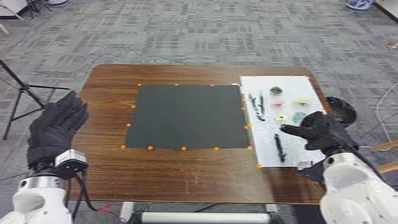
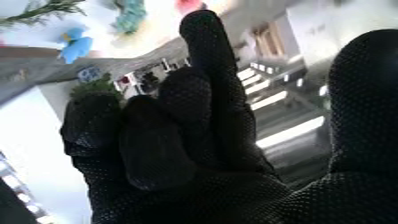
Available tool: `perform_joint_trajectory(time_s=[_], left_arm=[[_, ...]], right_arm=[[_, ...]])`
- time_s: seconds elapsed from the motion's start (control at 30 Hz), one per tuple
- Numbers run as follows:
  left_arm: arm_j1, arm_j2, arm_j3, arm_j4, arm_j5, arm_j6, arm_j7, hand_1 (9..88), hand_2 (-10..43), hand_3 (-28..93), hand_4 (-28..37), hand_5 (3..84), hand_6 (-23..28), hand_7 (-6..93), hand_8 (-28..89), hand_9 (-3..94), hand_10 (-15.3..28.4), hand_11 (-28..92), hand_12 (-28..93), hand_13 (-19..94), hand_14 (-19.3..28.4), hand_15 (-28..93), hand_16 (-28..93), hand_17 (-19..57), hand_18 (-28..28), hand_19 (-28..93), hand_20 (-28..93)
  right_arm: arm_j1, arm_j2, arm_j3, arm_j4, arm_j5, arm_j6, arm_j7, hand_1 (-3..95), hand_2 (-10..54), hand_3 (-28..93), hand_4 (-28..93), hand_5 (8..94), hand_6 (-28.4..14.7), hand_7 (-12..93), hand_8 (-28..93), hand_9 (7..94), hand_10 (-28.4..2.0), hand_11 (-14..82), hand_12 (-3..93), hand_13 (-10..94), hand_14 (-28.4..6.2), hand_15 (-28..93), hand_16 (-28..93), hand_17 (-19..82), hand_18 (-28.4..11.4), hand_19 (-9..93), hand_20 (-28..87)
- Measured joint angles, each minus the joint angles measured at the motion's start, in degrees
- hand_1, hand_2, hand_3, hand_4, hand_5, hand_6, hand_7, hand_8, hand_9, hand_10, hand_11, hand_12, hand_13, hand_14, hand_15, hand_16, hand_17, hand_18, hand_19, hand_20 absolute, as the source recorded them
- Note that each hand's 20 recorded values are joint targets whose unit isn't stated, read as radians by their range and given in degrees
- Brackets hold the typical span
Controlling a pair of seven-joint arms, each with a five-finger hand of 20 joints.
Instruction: Arrange flowers
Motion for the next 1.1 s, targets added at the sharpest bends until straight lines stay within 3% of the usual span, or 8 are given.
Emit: perform_joint_trajectory(time_s=[0.13,0.23,0.47,0.67,1.03,1.1], left_arm=[[0.02,0.0,0.05,-0.05,0.0,0.1,-0.05,23.2,11.9,71,-28.3,39.8,8.5,12.4,-10,32.6,15.6,19,6,26,15.6,21,-4,-5.2,14.7,38,5],[0.05,0.0,0.21,-0.12,0.0,0.34,-0.24,23.2,12.0,71,-28.3,40.0,8.6,12.5,-10,32.8,15.6,19,6,26,15.7,21,-4,-5.2,14.7,38,5],[0.04,0.0,0.29,-0.13,0.0,0.6,-0.48,23.3,12.3,71,-28.3,40.3,8.7,12.8,-10,33.1,15.7,20,6,26,15.7,22,-4,-5.3,14.8,38,5],[0.04,-0.03,0.3,-0.15,-0.53,0.92,-0.53,23.3,12.4,71,-28.3,40.5,8.8,12.7,-10,33.2,15.8,20,6,26,15.8,22,-4,-5.3,14.9,39,5],[0.07,-0.03,0.55,-0.21,-0.96,1.02,-0.53,23.3,12.7,71,-28.3,40.7,8.9,12.4,-10,34.0,15.8,20,6,26,15.8,22,-4,-5.5,15.1,39,6],[0.09,-0.03,0.71,-0.24,-1.08,1.02,-0.59,23.3,12.7,71,-28.3,40.8,8.9,12.3,-10,34.1,15.8,20,6,26,15.9,23,-4,-5.5,15.2,39,6]], right_arm=[[0.06,0.61,-3.77,0.51,-12.45,-4.23,0.8,28.3,-9.5,62,-22,64.8,-4.7,40,-12,65.7,-15.7,60.5,52.7,69,-13.7,84,58,43,-23.8,92,41],[0.09,0.76,-6.38,1.8,-18.25,-4.26,1.6,30.3,-9.5,62,-21,66.4,-4.8,37,-12,66.0,-16.4,60.0,51.5,69,-14.2,84,57,43,-24.5,92,40],[0.73,0.15,-9.33,5.86,-18.45,-2.8,4.0,30.1,-9.5,61,-20,67.6,-5.1,33,-10,66.1,-17.7,58.7,50.4,69,-14.7,83,57,42,-25.0,91,39],[1.4,-1.09,-9.84,7.38,-18.34,-5.36,4.14,31.3,-9.5,62,-21,67.7,-5.1,33,-10,65.8,-17.9,58.5,49.9,69,-14.8,82,57,42,-25.1,91,38],[3.49,-1.29,-11.21,8.62,-19.28,-8.24,4.25,39.2,-9.5,65,-25,68.0,-4.2,42,-10,66.9,-16.0,60.3,50.0,70,-13.8,82,55,43,-24.8,91,38],[3.71,-1.35,-11.42,8.83,-19.58,-8.53,4.4,41.2,-9.5,64,-26,67.2,-4.1,44,0,67.3,-15.8,60.5,50.1,70,-13.5,82,55,43,-24.8,91,38]])
